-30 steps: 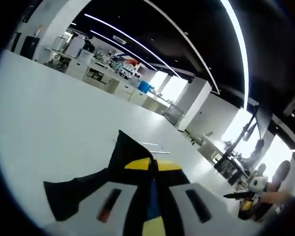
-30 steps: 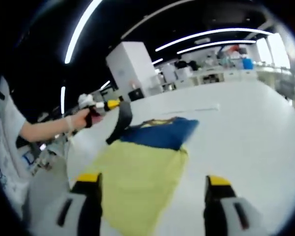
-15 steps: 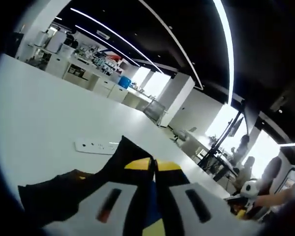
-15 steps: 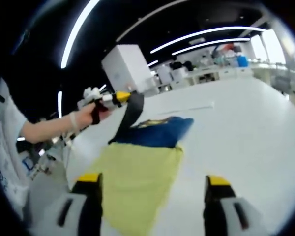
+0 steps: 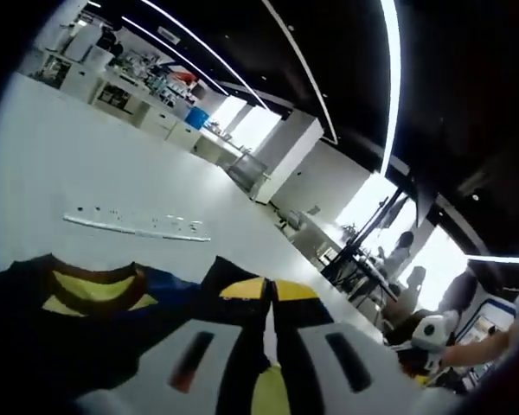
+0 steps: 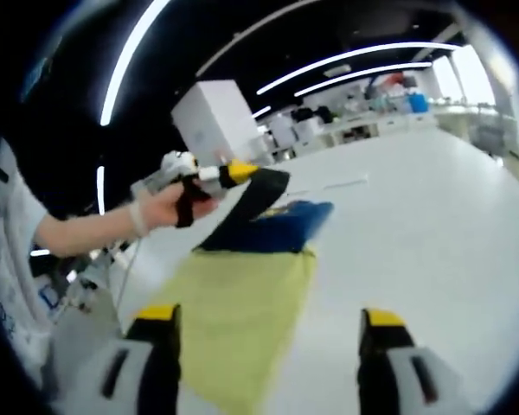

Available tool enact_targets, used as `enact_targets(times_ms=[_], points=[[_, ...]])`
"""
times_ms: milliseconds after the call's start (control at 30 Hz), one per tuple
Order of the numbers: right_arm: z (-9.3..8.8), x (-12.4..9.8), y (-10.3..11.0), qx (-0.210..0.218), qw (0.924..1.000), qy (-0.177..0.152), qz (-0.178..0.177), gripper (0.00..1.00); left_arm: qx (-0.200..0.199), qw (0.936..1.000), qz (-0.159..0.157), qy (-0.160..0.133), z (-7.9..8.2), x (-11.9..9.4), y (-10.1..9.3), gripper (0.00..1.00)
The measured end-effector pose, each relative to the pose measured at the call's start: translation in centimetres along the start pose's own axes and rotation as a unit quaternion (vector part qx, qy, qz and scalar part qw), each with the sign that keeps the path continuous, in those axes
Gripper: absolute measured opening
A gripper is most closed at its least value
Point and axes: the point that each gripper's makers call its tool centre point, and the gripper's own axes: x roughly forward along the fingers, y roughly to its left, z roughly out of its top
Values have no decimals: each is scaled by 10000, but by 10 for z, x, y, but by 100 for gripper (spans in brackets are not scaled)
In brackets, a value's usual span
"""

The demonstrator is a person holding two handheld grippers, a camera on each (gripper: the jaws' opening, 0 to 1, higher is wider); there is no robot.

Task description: Fold the garment on the visible template until the final outline fits inside the template.

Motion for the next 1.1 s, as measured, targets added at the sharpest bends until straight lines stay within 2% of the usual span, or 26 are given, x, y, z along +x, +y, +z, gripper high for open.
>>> enact_targets(times_ms=[67,100,200,333,467,567,700,867,967,1100], points=[[-2,-1,-1,54,10000,3,-27,84,125,9997,-52,195,-15,5,-6,0],[-2,-2,-2,66,10000,-5,-35,84,51,9995,-65,311,-25,7,-9,0],[-5,-3,-2,98,9999,3,-45,84,63,9984,-143,535,-41,14,-6,0],[-9,-1,0,150,9999,25,-56,84,18,9969,-273,734,-57,21,-7,0],[-8,0,3,167,9999,8,-34,84,77,9955,-240,908,-70,25,-3,0],[-9,0,1,184,9998,32,-11,83,21,9951,-180,972,-76,26,4,0],[-9,-1,1,202,9998,22,-12,83,72,9942,-160,1061,-80,24,-1,0],[-9,0,0,197,9998,33,-8,84,207,9946,-182,1002,-81,23,-7,0],[-8,0,0,172,9998,43,0,84,230,9942,-321,1002,-80,23,-12,0],[-6,1,0,152,9999,31,24,84,339,9946,-269,945,-78,21,-14,18]])
